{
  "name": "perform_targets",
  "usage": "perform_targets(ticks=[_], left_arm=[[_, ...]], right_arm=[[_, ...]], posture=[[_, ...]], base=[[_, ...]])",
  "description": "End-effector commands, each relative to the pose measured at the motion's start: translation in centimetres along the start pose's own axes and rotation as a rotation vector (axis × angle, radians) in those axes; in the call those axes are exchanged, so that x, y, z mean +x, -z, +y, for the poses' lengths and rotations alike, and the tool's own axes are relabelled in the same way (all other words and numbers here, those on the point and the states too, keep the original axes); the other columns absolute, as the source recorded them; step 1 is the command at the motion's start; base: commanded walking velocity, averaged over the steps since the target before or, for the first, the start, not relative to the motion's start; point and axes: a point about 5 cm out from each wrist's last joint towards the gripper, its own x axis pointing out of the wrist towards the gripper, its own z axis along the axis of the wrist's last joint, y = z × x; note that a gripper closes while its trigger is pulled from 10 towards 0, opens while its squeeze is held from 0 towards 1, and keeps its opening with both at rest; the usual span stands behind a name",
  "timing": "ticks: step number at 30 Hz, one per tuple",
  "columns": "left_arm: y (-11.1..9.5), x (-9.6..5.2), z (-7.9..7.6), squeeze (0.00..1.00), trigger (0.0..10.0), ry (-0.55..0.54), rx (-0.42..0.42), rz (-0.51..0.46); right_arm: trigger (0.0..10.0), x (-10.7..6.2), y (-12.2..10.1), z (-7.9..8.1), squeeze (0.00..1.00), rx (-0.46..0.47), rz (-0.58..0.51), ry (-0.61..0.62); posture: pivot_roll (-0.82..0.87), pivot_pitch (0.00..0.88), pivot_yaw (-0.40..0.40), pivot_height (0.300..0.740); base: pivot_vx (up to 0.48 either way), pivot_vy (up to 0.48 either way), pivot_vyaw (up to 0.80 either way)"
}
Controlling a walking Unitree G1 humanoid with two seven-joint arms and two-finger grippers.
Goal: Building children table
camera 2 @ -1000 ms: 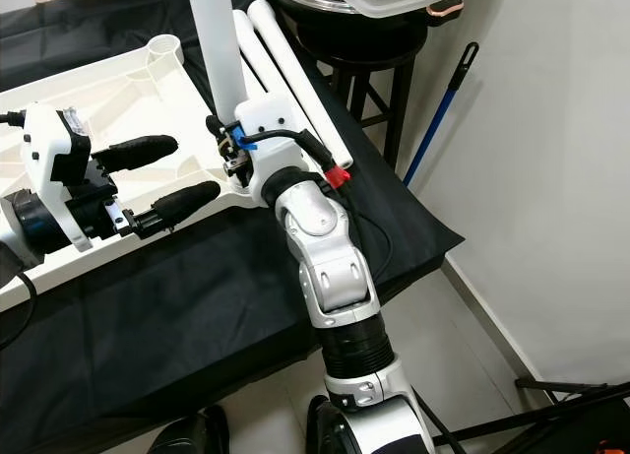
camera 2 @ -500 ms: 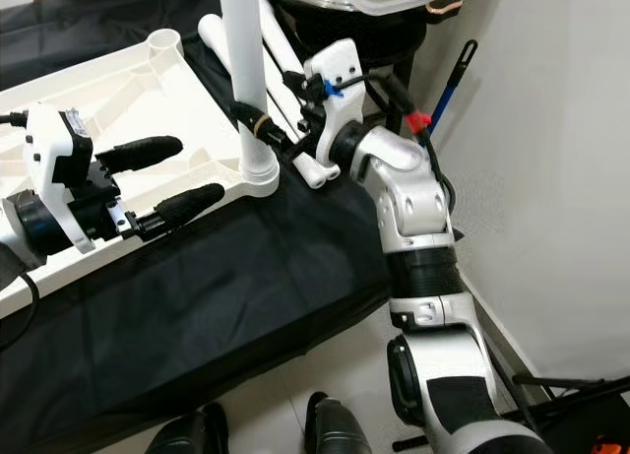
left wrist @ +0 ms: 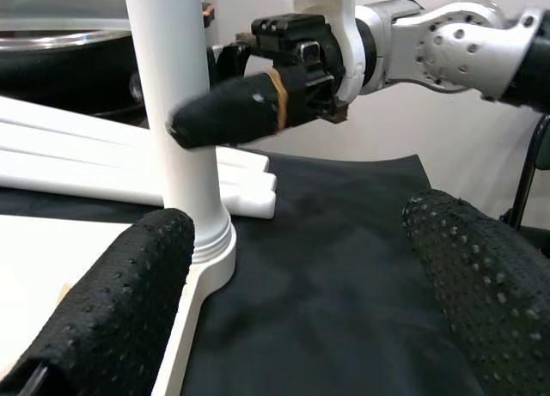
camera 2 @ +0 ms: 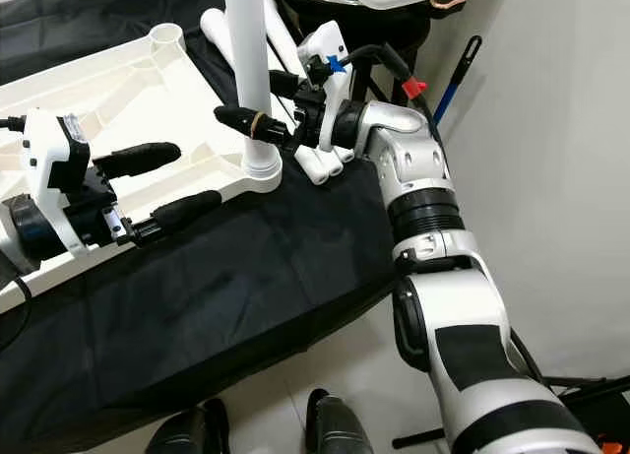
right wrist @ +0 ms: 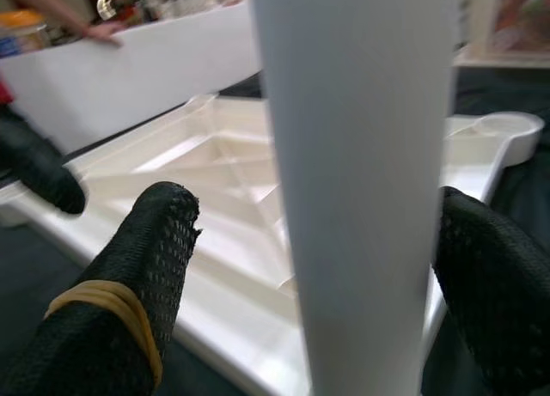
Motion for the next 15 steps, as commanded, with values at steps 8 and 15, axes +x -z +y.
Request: perform_targets(ticks=[8, 15], left_arm=[[-0.38, -0.46, -0.24, 0.00, 10.0, 0.016, 0.010, 0.005], [-0.39, -0.50, -0.05, 0.00, 10.0, -0.005, 0.013, -0.002]], right_arm=[[7.1, -0.78, -0.46, -0.25, 0.00, -0.052, 0.059, -0.107], [0.0, -0.28, -0.66, -0.78, 0.00, -0.122, 0.047, -0.006]], posture=[[0.08, 0.302, -0.040, 0.740], [0.07, 0.299, -0.048, 0.740]], base=[[0.000, 0.000, 0.00], [0.000, 0.000, 0.00]])
